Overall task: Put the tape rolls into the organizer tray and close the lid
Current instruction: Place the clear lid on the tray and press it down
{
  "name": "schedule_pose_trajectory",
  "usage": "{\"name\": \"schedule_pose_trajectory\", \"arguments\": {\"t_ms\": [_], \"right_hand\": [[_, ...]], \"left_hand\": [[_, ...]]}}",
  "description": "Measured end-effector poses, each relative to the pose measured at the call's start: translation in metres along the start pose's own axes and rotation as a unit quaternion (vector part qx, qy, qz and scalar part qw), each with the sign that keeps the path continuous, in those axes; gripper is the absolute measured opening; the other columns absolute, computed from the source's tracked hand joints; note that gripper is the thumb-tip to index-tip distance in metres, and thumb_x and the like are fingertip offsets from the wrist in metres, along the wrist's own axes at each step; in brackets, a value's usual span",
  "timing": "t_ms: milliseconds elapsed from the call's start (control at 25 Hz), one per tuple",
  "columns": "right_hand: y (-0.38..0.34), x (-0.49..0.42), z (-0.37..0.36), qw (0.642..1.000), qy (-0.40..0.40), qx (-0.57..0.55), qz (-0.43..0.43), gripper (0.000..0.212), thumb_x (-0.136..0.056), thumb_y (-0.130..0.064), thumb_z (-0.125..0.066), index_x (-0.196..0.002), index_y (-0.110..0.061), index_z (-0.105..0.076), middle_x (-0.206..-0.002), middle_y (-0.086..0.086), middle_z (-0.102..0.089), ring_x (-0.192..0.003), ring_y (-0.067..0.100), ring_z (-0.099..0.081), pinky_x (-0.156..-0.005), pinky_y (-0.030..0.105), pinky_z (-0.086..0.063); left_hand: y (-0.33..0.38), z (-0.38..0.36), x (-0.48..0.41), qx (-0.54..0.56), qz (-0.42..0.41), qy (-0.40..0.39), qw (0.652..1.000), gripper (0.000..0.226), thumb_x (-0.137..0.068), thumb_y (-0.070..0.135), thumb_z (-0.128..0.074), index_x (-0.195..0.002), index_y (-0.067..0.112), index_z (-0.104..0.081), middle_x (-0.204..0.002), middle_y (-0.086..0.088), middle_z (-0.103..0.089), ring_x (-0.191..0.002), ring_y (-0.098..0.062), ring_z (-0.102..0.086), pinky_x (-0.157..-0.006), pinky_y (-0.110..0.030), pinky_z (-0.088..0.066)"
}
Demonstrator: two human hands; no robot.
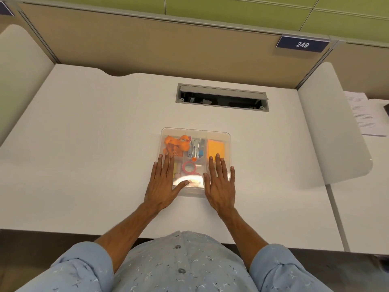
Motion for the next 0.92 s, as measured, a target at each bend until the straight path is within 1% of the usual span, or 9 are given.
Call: {"name": "schedule_pose_trajectory", "arguments": {"t_ms": [120,200,280,400,560,640,760,840,920], "right_hand": [[-0.002,-0.003,-0.003,1.000,-0.001,-0.002,-0.001,0.068,-0.113,-0.055,-0.024,-0.171,-0.030,0.002,-0.180,-0.002,0.011,-0.169,0.019,0.008,-0.136,0.058,-0.004],[-0.001,-0.008,-0.005,1.000,-0.014,0.000,-0.010,0.071,-0.111,-0.060,-0.025,-0.171,-0.032,0.001,-0.180,-0.002,0.010,-0.169,0.020,0.006,-0.135,0.061,-0.003],[0.000,-0.013,-0.005,0.999,-0.031,-0.002,-0.019,0.073,-0.110,-0.064,-0.023,-0.171,-0.032,0.003,-0.180,-0.003,0.010,-0.169,0.019,0.006,-0.134,0.061,-0.005],[0.000,-0.013,-0.004,0.999,-0.037,-0.009,-0.019,0.074,-0.110,-0.064,-0.023,-0.171,-0.032,0.004,-0.180,-0.003,0.011,-0.169,0.019,0.006,-0.134,0.062,-0.009],[-0.002,-0.011,-0.004,0.998,-0.053,-0.029,-0.015,0.075,-0.110,-0.064,-0.024,-0.170,-0.032,0.007,-0.179,-0.004,0.015,-0.169,0.021,0.010,-0.134,0.065,-0.005],[-0.002,-0.012,-0.003,0.998,-0.063,-0.019,-0.016,0.076,-0.109,-0.065,-0.023,-0.170,-0.032,0.009,-0.179,-0.004,0.018,-0.168,0.021,0.013,-0.133,0.067,-0.001],[-0.004,-0.014,0.000,0.998,-0.061,-0.026,-0.017,0.076,-0.109,-0.065,-0.023,-0.170,-0.033,0.007,-0.179,-0.005,0.015,-0.168,0.020,0.012,-0.132,0.068,0.004],[-0.004,-0.021,0.009,0.997,-0.043,-0.056,-0.024,0.071,-0.110,-0.062,-0.025,-0.171,-0.033,-0.002,-0.181,-0.006,0.005,-0.169,0.019,0.006,-0.133,0.066,0.004],[-0.004,-0.035,0.022,0.997,-0.020,-0.073,-0.027,0.065,-0.113,-0.055,-0.025,-0.171,-0.031,-0.011,-0.181,-0.006,-0.005,-0.169,0.017,-0.002,-0.135,0.063,0.001]], "left_hand": [[-0.001,-0.010,0.000,-0.060,-0.014,-0.010,0.998,0.097,-0.101,0.070,-0.038,-0.168,0.012,0.000,-0.178,-0.013,0.007,-0.166,-0.032,0.008,-0.137,-0.053,-0.007],[-0.002,-0.013,-0.006,-0.076,-0.009,-0.018,0.997,0.093,-0.103,0.068,-0.034,-0.168,0.014,0.004,-0.178,-0.012,0.010,-0.166,-0.032,0.011,-0.137,-0.053,-0.004],[-0.003,-0.015,-0.014,-0.074,-0.007,-0.044,0.996,0.093,-0.103,0.069,-0.032,-0.168,0.015,0.007,-0.178,-0.012,0.013,-0.165,-0.032,0.014,-0.137,-0.052,-0.001],[-0.002,-0.011,-0.015,-0.065,-0.012,-0.036,0.997,0.093,-0.103,0.068,-0.034,-0.168,0.015,0.007,-0.178,-0.012,0.014,-0.165,-0.032,0.015,-0.137,-0.053,-0.001],[0.000,-0.009,-0.012,-0.059,-0.013,-0.040,0.997,0.093,-0.103,0.068,-0.033,-0.168,0.015,0.007,-0.177,-0.012,0.016,-0.165,-0.032,0.016,-0.137,-0.053,0.000],[0.001,-0.008,-0.013,-0.048,-0.010,-0.047,0.998,0.093,-0.103,0.067,-0.035,-0.168,0.015,0.007,-0.177,-0.013,0.015,-0.165,-0.032,0.016,-0.137,-0.052,0.001],[0.001,-0.003,-0.014,-0.026,-0.004,-0.041,0.999,0.090,-0.104,0.065,-0.036,-0.169,0.015,0.001,-0.179,-0.011,0.008,-0.166,-0.031,0.009,-0.137,-0.051,-0.001],[0.002,0.009,-0.022,-0.010,-0.004,-0.016,1.000,0.086,-0.104,0.063,-0.037,-0.169,0.015,-0.008,-0.180,-0.009,-0.002,-0.167,-0.029,-0.001,-0.137,-0.051,-0.005],[0.002,0.025,-0.037,-0.021,-0.010,0.008,1.000,0.082,-0.105,0.061,-0.032,-0.169,0.013,-0.013,-0.179,-0.010,-0.009,-0.167,-0.029,-0.007,-0.137,-0.052,-0.008]]}}
Point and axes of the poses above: each hand's wrist, its own x-axis away from the middle knuckle, its own z-axis out of the back of the hand, y = z × x, the point moved 9 cm from there along -x, towards the middle knuckle
